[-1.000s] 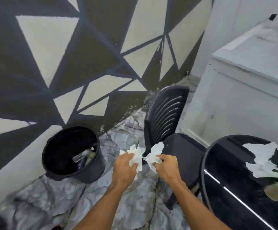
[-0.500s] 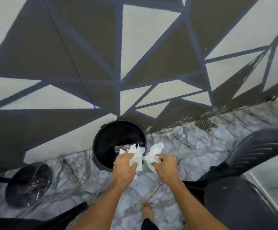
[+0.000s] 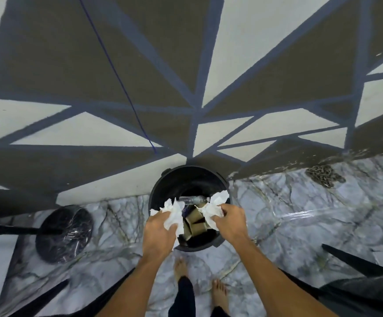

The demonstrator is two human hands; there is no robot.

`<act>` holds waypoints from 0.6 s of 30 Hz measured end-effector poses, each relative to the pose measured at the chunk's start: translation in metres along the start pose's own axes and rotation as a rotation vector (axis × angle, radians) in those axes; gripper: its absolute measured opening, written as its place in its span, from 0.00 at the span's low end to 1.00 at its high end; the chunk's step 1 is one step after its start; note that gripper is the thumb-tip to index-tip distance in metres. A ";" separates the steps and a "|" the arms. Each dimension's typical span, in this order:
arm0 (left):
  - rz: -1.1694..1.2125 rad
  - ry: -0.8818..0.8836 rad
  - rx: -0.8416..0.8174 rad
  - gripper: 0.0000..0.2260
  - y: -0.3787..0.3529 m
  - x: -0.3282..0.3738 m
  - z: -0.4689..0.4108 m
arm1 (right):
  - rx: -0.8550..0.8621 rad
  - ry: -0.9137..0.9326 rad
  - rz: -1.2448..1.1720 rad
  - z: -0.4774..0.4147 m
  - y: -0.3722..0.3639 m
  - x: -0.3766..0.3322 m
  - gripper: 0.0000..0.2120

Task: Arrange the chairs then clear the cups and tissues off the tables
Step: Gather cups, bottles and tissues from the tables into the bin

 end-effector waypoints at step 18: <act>-0.056 -0.002 -0.200 0.06 -0.186 -0.132 -0.222 | -0.109 -0.249 0.137 -0.213 -0.167 0.108 0.16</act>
Point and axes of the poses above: each hand's wrist, its own z-axis away from the middle knuckle, its own y-axis out of the back of the hand, x = y × z, the point moved 6 cm from there along -z, towards the middle knuckle, and after that the axes turned 8 degrees about -x, right-handed, at the moved point
